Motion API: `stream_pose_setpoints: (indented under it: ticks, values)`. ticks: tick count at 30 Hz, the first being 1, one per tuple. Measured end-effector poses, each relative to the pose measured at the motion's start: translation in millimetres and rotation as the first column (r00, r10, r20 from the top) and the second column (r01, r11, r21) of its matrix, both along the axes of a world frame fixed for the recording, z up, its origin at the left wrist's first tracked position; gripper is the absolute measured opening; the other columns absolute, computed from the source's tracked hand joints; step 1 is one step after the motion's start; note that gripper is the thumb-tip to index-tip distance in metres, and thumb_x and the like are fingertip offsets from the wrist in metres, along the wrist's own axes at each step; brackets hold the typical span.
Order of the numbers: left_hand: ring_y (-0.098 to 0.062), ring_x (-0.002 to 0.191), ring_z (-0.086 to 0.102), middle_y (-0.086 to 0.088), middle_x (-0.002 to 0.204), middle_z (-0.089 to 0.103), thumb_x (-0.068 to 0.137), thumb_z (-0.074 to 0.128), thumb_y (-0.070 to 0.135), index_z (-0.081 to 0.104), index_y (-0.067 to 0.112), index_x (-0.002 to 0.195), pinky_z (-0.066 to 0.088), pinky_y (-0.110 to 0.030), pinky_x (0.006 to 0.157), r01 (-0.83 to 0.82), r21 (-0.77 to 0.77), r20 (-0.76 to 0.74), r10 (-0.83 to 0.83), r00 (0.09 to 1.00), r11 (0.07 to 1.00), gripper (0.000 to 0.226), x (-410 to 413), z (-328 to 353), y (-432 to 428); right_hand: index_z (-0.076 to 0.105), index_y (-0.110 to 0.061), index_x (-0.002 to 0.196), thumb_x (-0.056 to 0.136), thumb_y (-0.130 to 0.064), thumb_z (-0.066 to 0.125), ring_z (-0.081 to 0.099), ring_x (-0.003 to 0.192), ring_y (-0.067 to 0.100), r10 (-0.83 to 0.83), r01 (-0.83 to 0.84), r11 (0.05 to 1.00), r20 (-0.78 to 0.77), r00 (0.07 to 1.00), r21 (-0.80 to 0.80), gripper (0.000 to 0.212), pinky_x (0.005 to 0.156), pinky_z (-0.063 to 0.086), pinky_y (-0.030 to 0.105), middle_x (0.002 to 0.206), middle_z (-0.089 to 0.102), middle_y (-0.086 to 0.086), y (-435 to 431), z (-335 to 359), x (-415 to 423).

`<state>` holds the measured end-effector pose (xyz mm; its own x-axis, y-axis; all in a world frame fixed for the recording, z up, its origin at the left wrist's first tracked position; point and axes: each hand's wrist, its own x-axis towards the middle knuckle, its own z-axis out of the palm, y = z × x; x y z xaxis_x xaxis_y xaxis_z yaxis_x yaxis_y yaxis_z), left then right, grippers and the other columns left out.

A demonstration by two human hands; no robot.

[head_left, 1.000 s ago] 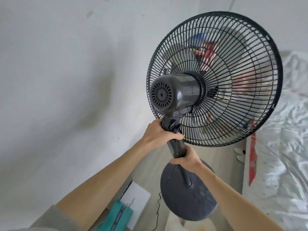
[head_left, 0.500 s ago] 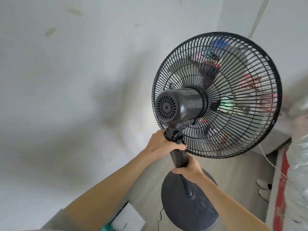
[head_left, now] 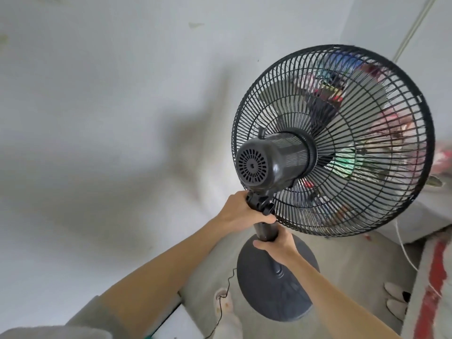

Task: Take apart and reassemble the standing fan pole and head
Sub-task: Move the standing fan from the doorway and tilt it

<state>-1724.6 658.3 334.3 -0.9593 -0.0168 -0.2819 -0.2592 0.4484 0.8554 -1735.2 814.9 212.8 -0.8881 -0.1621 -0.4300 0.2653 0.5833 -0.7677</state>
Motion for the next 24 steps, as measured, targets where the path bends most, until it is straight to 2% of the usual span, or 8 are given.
stream_pose_setpoints:
  ticks: [4,7,11,14,16,18,20,24]
  values:
    - [-0.010,0.068,0.055,0.002,0.070,0.060,0.062,0.084,0.035,0.062,0.016,0.072,0.048,-0.031,0.067,0.098,0.004,0.027,-0.098,0.995,0.995,0.031,-54,-14,-26,0.057,-0.021,0.113,0.071,-0.023,0.088,0.060,0.089,0.015,-0.051,0.051,0.999,0.025,0.998,0.009,0.053,0.061,0.041,0.014,0.101,0.063,-0.005,-21,-15,-42]
    - [-0.010,0.072,0.059,-0.004,0.081,0.068,0.063,0.083,0.041,0.066,0.015,0.084,0.053,-0.034,0.069,0.152,-0.030,0.042,-0.150,0.988,0.988,0.037,-96,-30,-45,0.056,-0.020,0.111,0.072,-0.022,0.088,0.058,0.089,0.015,-0.099,0.099,0.995,0.030,0.995,0.017,0.051,0.070,0.043,0.020,0.100,0.062,-0.005,-38,-28,-72]
    - [-0.017,0.086,0.068,-0.002,0.090,0.072,0.063,0.080,0.044,0.068,0.019,0.090,0.057,-0.037,0.077,0.241,-0.069,0.054,-0.237,0.970,0.968,0.039,-137,-59,-55,0.052,-0.022,0.100,0.075,-0.019,0.086,0.053,0.074,0.003,-0.137,0.136,0.991,0.056,0.989,0.017,0.042,0.054,0.038,0.008,0.086,0.056,-0.015,-51,-54,-101]
    - [-0.020,0.080,0.067,-0.003,0.083,0.070,0.064,0.076,0.047,0.062,0.023,0.084,0.055,-0.037,0.071,0.303,-0.106,0.062,-0.297,0.953,0.947,0.035,-159,-87,-56,0.052,-0.024,0.087,0.075,-0.022,0.086,0.051,0.071,-0.003,-0.168,0.166,0.986,0.092,0.981,0.026,0.036,0.052,0.038,0.009,0.082,0.056,-0.014,-55,-80,-118]
    - [-0.018,0.072,0.063,-0.001,0.077,0.066,0.062,0.073,0.052,0.057,0.025,0.076,0.054,-0.038,0.067,0.331,-0.140,0.080,-0.322,0.943,0.933,0.035,-180,-116,-52,0.053,-0.026,0.082,0.075,-0.023,0.087,0.056,0.072,0.001,-0.194,0.191,0.981,0.108,0.975,0.039,0.035,0.053,0.039,0.010,0.082,0.061,-0.010,-56,-108,-133]
    - [-0.015,0.065,0.059,0.002,0.070,0.064,0.060,0.071,0.058,0.056,0.024,0.072,0.054,-0.039,0.065,0.354,-0.186,0.110,-0.338,0.935,0.917,0.040,-190,-128,-55,0.055,-0.027,0.083,0.073,-0.024,0.088,0.063,0.076,0.011,-0.222,0.220,0.975,0.096,0.970,0.030,0.034,0.060,0.043,0.019,0.081,0.065,-0.007,-59,-120,-140]
    - [-0.013,0.058,0.055,0.002,0.065,0.061,0.059,0.069,0.062,0.054,0.022,0.069,0.054,-0.041,0.063,0.361,-0.212,0.130,-0.340,0.931,0.908,0.043,-210,-163,-47,0.053,-0.030,0.079,0.073,-0.022,0.088,0.062,0.074,0.010,-0.223,0.222,0.975,0.104,0.969,0.022,0.037,0.069,0.048,0.029,0.079,0.064,-0.009,-57,-156,-159]
    - [-0.018,0.061,0.060,0.000,0.064,0.062,0.060,0.068,0.062,0.054,0.020,0.069,0.054,-0.041,0.062,0.365,-0.264,0.130,-0.342,0.931,0.893,0.045,-231,-218,-40,0.066,-0.017,0.081,0.070,-0.023,0.089,0.070,0.075,0.016,-0.242,0.243,0.970,0.106,0.964,0.003,0.026,0.070,0.057,0.037,0.076,0.072,-0.003,-54,-220,-181]
